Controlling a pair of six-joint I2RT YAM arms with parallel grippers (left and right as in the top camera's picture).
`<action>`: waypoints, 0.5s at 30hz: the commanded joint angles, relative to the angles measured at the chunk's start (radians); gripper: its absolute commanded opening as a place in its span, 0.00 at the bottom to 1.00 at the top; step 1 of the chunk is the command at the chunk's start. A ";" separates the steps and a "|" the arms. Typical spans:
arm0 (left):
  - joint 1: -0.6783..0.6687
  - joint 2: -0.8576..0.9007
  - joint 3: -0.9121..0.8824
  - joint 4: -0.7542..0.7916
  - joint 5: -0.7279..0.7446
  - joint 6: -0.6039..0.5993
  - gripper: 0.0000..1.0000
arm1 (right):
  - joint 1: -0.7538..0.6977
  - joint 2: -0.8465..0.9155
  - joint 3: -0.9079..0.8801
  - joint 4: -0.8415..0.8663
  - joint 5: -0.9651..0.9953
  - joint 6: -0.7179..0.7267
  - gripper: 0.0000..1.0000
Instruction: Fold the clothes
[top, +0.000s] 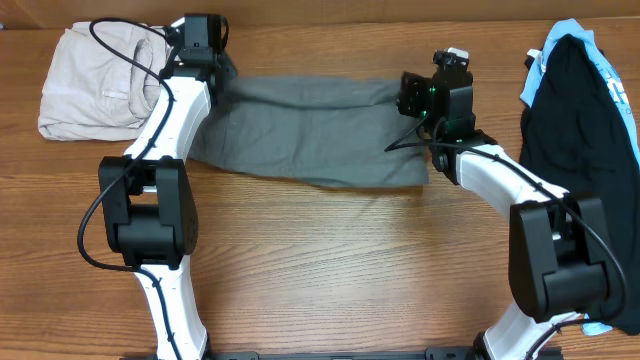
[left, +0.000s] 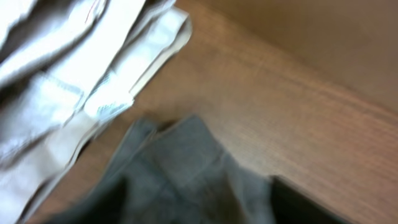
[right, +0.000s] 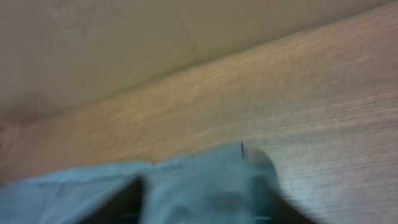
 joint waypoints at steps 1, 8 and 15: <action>-0.002 -0.014 0.034 0.016 -0.025 0.103 1.00 | -0.006 -0.008 0.022 0.034 0.072 -0.007 1.00; -0.001 -0.140 0.116 -0.311 0.021 0.147 1.00 | -0.005 -0.156 0.033 -0.220 -0.082 -0.006 1.00; -0.001 -0.252 0.122 -0.592 0.146 0.272 1.00 | 0.011 -0.175 0.032 -0.520 -0.255 -0.051 1.00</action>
